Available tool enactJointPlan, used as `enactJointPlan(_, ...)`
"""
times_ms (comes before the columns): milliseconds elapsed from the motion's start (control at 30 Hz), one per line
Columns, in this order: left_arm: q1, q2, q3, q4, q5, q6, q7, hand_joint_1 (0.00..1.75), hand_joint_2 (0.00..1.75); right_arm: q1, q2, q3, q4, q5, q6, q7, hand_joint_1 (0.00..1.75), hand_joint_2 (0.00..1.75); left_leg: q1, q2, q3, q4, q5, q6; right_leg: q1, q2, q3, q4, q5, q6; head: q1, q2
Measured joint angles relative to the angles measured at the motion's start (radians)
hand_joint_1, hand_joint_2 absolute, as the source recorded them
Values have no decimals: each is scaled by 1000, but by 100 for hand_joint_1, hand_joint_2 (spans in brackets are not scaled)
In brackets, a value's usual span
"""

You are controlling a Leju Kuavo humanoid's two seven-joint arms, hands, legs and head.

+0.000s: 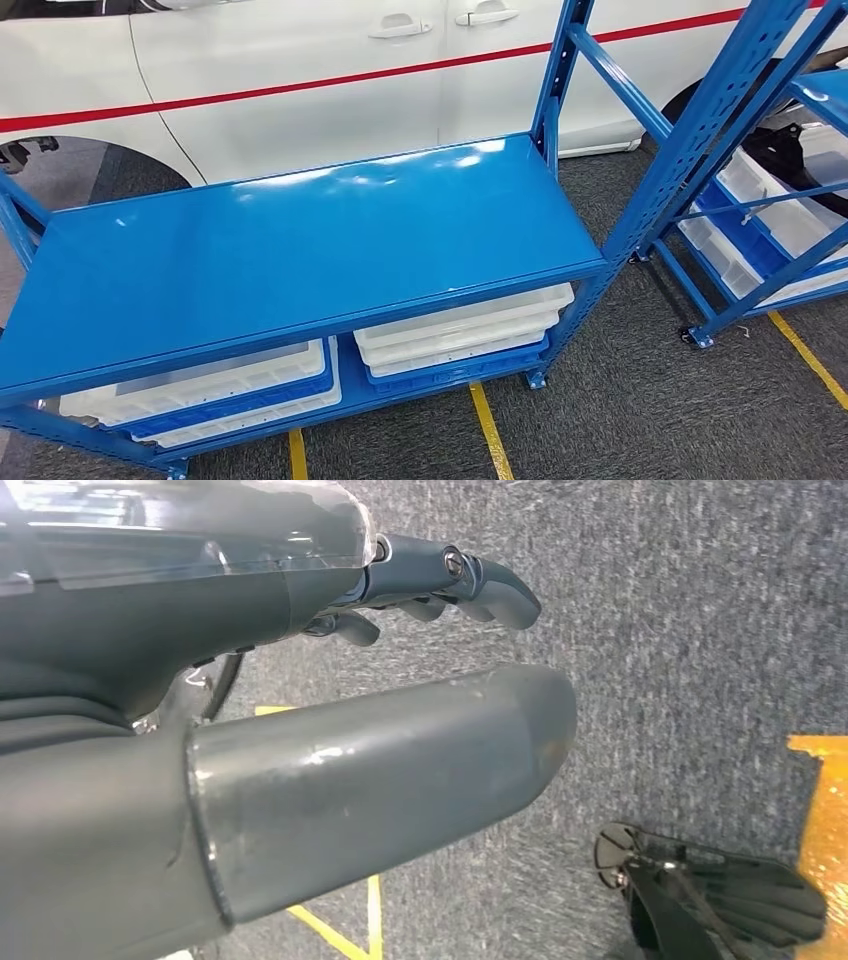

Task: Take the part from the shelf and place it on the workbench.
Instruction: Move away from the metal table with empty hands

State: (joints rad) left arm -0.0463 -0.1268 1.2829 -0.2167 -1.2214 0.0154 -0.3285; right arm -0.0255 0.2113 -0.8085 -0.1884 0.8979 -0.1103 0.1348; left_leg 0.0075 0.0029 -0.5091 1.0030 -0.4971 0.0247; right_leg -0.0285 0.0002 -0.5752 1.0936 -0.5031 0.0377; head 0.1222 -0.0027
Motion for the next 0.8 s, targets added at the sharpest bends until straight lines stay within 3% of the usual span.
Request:
enactJointPlan(67,-1,0,0,0,-1,3,-2,0,0,1,0,-2,0,1,-2,0,0,0,-2,-1,-7,10,-5,-14,5,3,21,-42,2,-15,0,0)
enactJointPlan(133,-3,0,0,0,-2,4,-2,0,0,1,0,-3,0,2,-3,0,0,0,0,-2,-6,11,-7,-26,7,1,20,-45,5,-31,0,0)
enactJointPlan(200,-3,-2,0,0,-3,4,-2,0,0,0,0,-4,0,2,-5,-2,0,0,3,-3,-19,44,-30,-36,4,-3,22,-52,8,-45,0,0)
enactJointPlan(300,-4,-3,0,0,-3,5,-1,0,0,1,0,-6,0,2,-7,-8,0,0,6,-3,-109,222,-115,-47,6,-9,24,-55,6,-56,0,0)
enactJointPlan(333,-3,-3,0,0,-3,5,-1,0,0,1,0,-7,0,2,-7,-10,0,0,6,-3,-138,273,-127,-49,7,-10,25,-55,5,-58,0,0)
enactJointPlan(400,-1,-3,0,0,-3,6,-1,0,0,1,0,-9,0,3,-7,-12,0,87,6,-3,-155,284,-100,-48,7,-10,30,-55,1,-59,0,0)
enactJointPlan(467,1,-3,0,0,-5,6,0,0,0,1,0,-10,0,4,-7,-13,0,175,6,-3,-121,196,-34,-43,7,-10,37,-55,-4,-57,0,0)
enactJointPlan(533,1,-3,1,0,-7,6,0,0,0,1,1,-10,0,7,-9,-11,0,175,4,-1,-75,83,16,-36,9,-10,43,-53,-10,-51,0,0)
enactJointPlan(600,0,-3,1,0,-10,5,0,0,0,0,0,-10,0,16,-13,4,0,175,1,-1,-53,23,32,-33,15,-10,41,-51,-13,-47,0,0)
enactJointPlan(767,1,-4,2,0,-12,4,4,0,0,-1,0,-10,0,31,-27,36,0,175,-3,-3,-49,17,28,-25,15,-11,47,-62,-11,-41,0,0)
enactJointPlan(800,1,-4,2,0,-12,4,4,0,0,-1,0,-10,0,32,-29,38,0,131,-3,-3,-48,17,27,-24,15,-11,49,-65,-11,-40,0,0)
